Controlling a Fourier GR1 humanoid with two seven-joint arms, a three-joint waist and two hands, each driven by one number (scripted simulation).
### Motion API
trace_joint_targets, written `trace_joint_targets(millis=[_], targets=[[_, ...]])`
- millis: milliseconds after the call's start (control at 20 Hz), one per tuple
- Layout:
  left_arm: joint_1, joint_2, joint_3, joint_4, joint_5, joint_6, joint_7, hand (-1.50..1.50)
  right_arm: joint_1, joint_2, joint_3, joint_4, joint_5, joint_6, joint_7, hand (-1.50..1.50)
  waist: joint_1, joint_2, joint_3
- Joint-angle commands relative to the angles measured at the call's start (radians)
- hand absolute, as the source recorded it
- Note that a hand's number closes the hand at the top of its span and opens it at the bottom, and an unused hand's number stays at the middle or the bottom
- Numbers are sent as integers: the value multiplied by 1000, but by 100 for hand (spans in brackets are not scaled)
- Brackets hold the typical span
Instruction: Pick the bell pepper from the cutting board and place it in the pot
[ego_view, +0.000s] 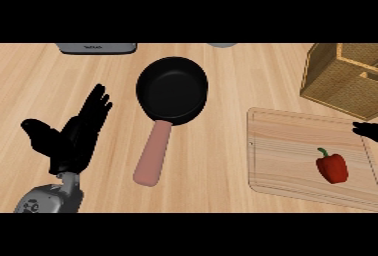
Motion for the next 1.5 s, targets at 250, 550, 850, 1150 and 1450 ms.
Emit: trace_joint_targets(millis=[250,550,850,1150,1450], targets=[[-88,-46,62,135,-24,-54,-31,0,-24,102,-43,-51,59,98,59,-150,-3,1,0],[-54,-47,51,7,-41,-41,73,0,-43,206,12,-81,177,75,211,-150,2,1,0],[-26,-86,43,-38,-82,-29,83,0,-27,259,40,-9,288,24,156,-150,3,1,0],[52,-49,101,-47,-55,-113,10,0,-55,275,70,8,390,6,167,-150,3,0,0],[-62,-58,117,-30,-69,-104,110,0,-101,319,102,114,487,-21,180,-150,2,1,0]])
